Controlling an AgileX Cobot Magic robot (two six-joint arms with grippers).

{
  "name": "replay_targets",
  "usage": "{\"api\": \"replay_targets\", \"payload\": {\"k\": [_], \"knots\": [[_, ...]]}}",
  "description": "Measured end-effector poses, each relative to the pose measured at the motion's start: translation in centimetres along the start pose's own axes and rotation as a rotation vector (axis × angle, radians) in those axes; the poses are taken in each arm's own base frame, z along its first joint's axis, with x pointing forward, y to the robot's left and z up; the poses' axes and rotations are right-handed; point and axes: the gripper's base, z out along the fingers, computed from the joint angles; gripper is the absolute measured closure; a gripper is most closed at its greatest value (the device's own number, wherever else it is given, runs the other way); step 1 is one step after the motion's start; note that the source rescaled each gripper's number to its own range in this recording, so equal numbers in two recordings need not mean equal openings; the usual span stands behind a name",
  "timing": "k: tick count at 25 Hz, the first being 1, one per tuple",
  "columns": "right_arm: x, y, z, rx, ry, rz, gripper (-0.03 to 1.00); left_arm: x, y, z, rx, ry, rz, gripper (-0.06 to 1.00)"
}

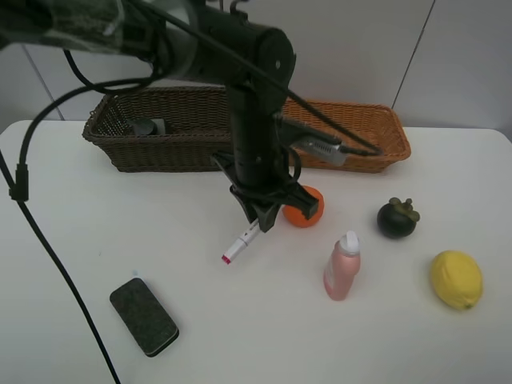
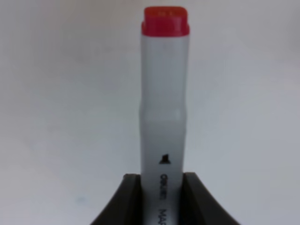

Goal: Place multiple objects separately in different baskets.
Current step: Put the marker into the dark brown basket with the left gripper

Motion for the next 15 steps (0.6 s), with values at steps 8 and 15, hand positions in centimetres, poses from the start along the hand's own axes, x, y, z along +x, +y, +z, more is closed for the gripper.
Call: {"api": "replay_targets", "payload": {"k": [8,15], "knots": [[0.0,0.0,0.0,0.000,0.000,0.000,-0.03,-4.5,8.7,-12.4,-0.137,-0.513,-0.061,0.94],[0.0,0.0,0.0,0.000,0.000,0.000,-0.03,-5.8,18.9,-11.6,-0.286,-0.726,-0.136,0.94]]}}
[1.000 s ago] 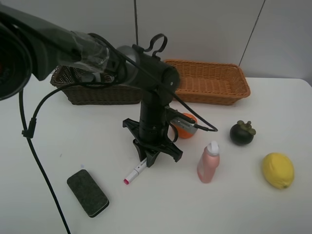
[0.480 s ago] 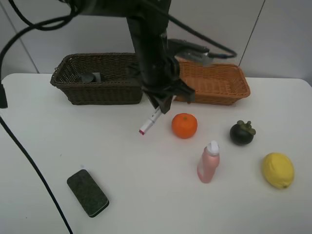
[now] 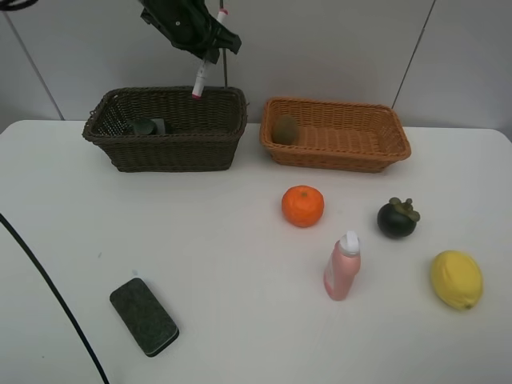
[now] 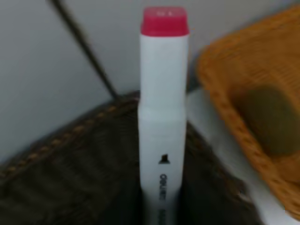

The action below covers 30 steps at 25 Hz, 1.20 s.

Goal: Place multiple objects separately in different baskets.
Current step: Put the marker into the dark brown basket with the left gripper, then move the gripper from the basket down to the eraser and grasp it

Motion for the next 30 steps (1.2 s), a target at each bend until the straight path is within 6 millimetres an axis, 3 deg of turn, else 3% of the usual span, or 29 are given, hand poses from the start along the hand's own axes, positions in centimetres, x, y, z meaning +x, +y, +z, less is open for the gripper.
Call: {"api": "replay_targets", "payload": {"k": [3,6,8,10,12,13,17,23,30], "knots": [[0.0,0.0,0.0,0.000,0.000,0.000,-0.03,1.6,2.9,2.5,-0.050,0.003,-0.024,0.94],[0.0,0.0,0.0,0.000,0.000,0.000,-0.03,3.3,4.2,4.6,-0.076,0.045,-0.004,0.91],[0.0,0.0,0.0,0.000,0.000,0.000,-0.03,4.1,4.3,5.6,-0.085,0.075,0.032,0.70],[0.0,0.0,0.0,0.000,0.000,0.000,-0.03,4.5,4.4,6.0,-0.092,0.090,0.053,0.27],[0.0,0.0,0.0,0.000,0.000,0.000,-0.03,4.6,4.4,6.0,-0.095,0.104,0.060,0.05],[0.0,0.0,0.0,0.000,0.000,0.000,-0.03,4.6,4.4,5.9,-0.096,0.113,0.061,0.00],[0.0,0.0,0.0,0.000,0.000,0.000,-0.03,3.9,4.6,4.7,-0.092,0.207,0.018,-0.05],[0.0,0.0,0.0,0.000,0.000,0.000,-0.03,2.0,3.9,1.0,-0.034,0.423,-0.143,-0.05],[0.0,0.0,0.0,0.000,0.000,0.000,-0.03,1.3,2.0,-0.3,0.050,0.438,-0.206,-0.05]]}}
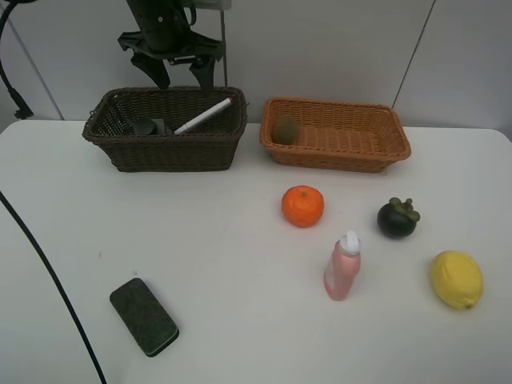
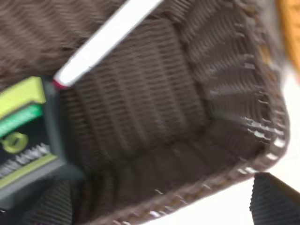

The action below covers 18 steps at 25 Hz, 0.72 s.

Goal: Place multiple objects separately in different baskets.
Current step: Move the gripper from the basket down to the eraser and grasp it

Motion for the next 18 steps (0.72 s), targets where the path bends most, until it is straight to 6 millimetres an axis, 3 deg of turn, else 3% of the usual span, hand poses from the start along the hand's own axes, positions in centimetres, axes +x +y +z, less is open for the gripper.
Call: {"api": "replay_targets", "payload": {"k": [5,12,18], "knots": [[0.0,0.0,0.0,0.000,0.000,0.000,-0.03,3.7,-1.9,-2.0,0.042,0.101,-0.141,-0.05],[0.0,0.0,0.0,0.000,0.000,0.000,-0.03,13.7,-2.8,-4.7,0.046,0.330,-0.386,-0.05],[0.0,0.0,0.0,0.000,0.000,0.000,-0.03,22.4,-4.1,-4.5,0.001,0.545,-0.516,-0.05]]}}
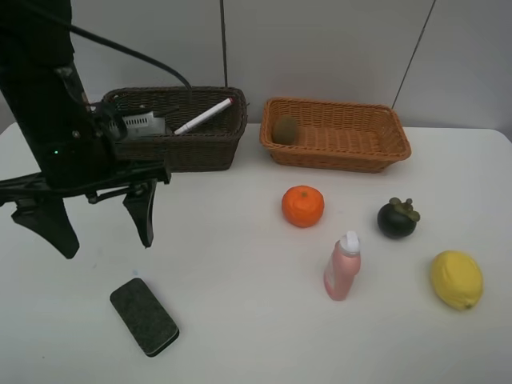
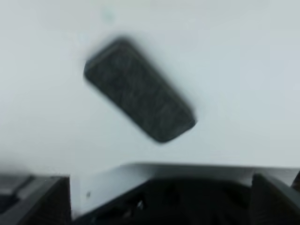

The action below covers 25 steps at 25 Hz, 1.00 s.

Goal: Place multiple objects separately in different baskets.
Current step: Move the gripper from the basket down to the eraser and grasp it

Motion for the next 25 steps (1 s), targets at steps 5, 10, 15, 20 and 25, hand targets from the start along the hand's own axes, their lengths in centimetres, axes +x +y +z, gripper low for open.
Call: {"api": "replay_targets", "payload": {"k": [5,10,15,20,25], "knots": [[0.0,0.0,0.0,0.000,0.000,0.000,-0.03,3.5,1.0,3.9,-0.108,0.129,-0.088,-0.05],[0.0,0.0,0.0,0.000,0.000,0.000,-0.03,3.9,1.8,5.9,-0.095,0.098,-0.187,-0.05],[0.0,0.0,0.0,0.000,0.000,0.000,-0.03,3.3,0.9,6.8,0.019,-0.020,-0.238,-0.05],[0.0,0.0,0.0,0.000,0.000,0.000,-0.03,2.6,0.5,7.6,0.054,-0.070,-0.265,-0.05],[0.0,0.0,0.0,0.000,0.000,0.000,-0.03,1.8,0.7,10.4,-0.025,-0.008,-0.291,-0.05]]}}
